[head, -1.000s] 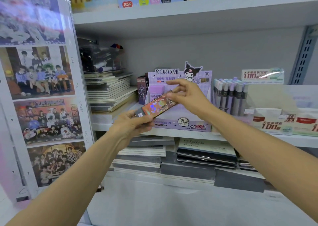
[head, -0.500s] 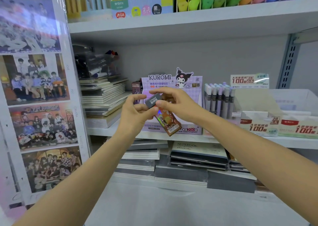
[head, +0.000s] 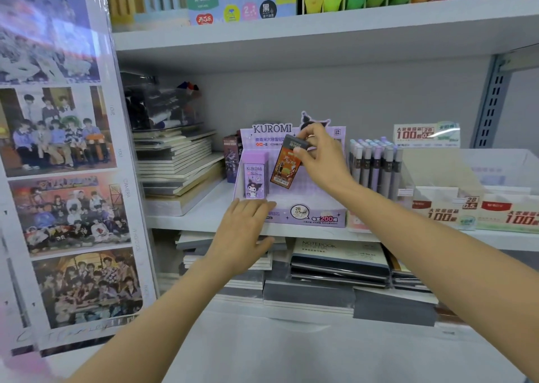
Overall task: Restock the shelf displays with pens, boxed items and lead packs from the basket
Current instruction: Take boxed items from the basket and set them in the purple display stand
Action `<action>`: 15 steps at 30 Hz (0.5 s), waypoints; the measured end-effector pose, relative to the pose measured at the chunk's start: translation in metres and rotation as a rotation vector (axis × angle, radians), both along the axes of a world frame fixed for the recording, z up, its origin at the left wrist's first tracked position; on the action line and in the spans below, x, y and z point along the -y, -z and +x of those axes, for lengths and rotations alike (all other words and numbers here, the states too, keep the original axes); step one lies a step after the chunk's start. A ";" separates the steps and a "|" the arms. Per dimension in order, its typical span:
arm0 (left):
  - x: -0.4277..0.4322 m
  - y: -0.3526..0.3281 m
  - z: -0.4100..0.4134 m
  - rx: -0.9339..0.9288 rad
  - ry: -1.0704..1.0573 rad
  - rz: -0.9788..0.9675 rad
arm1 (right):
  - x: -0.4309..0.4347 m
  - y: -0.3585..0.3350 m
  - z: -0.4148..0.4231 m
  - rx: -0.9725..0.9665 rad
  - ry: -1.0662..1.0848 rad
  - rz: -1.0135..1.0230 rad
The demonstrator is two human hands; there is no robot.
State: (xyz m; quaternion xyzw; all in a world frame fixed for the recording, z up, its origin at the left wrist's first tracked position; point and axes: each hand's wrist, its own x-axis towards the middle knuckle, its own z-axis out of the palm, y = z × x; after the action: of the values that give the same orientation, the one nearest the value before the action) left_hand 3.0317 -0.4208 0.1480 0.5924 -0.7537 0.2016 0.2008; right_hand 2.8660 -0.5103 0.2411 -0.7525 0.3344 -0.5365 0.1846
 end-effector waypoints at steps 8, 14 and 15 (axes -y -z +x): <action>0.003 0.006 -0.001 0.026 -0.021 -0.046 | 0.015 -0.003 0.007 -0.314 0.058 0.013; 0.004 0.007 0.000 0.029 -0.018 -0.057 | 0.023 -0.002 0.021 -0.375 0.080 -0.089; 0.003 0.007 0.000 0.023 -0.016 -0.061 | 0.023 0.001 0.025 -0.373 0.112 -0.134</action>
State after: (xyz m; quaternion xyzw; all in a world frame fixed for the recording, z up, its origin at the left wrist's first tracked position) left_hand 3.0313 -0.4241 0.1407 0.5896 -0.7449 0.2327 0.2083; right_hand 2.8913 -0.5332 0.2403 -0.8296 0.3675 -0.4185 0.0388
